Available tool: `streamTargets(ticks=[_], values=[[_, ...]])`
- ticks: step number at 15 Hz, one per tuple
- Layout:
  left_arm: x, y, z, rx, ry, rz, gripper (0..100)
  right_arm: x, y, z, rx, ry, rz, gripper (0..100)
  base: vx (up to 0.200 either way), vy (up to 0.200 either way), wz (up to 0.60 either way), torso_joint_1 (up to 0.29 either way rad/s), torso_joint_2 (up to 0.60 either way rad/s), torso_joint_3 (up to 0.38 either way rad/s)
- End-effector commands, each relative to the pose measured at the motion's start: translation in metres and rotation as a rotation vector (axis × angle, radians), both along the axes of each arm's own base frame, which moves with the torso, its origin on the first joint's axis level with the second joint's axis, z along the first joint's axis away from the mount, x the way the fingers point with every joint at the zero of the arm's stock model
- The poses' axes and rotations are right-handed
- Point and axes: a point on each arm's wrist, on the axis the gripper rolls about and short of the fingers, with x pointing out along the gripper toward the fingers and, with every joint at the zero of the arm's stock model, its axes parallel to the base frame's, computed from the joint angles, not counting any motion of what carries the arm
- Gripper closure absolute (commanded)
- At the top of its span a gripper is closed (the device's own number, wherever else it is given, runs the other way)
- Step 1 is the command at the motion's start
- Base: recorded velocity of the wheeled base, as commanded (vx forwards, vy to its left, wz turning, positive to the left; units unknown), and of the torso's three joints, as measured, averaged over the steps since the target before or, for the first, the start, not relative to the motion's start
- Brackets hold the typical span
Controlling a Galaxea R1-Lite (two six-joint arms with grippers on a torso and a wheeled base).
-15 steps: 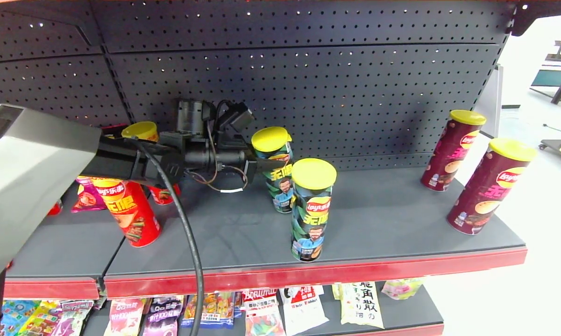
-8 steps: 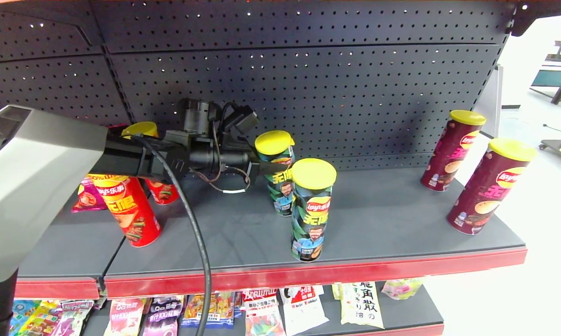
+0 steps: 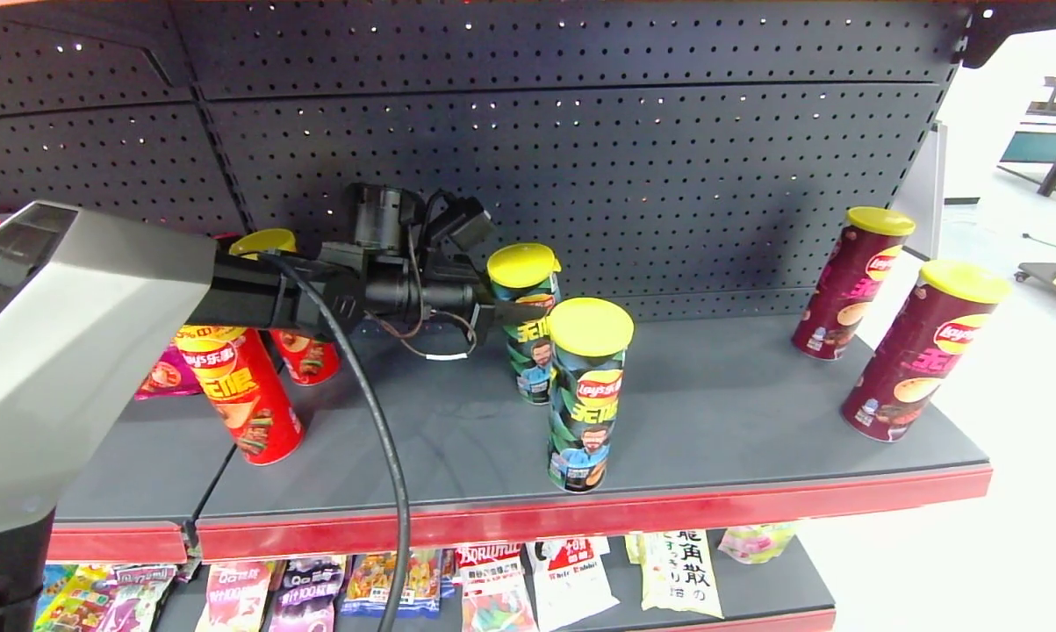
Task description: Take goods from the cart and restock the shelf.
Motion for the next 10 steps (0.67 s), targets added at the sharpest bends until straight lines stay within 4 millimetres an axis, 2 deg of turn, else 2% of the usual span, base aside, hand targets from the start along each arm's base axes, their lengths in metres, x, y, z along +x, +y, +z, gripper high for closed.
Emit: streamTargets(ticks=[1,10], values=[[0.001,-0.003,-0.005,0.004,0.007,-0.006,100,0.000,0.000,0.000,0.000,0.000,0.001,0,0.000,0.000,0.00,0.000,0.00,0.000],[0.012,-0.009,-0.014,0.005,0.003,-0.008,100,0.000,0.000,0.000,0.000,0.000,0.001,0,0.000,0.000,0.00,0.000,0.00,0.000]])
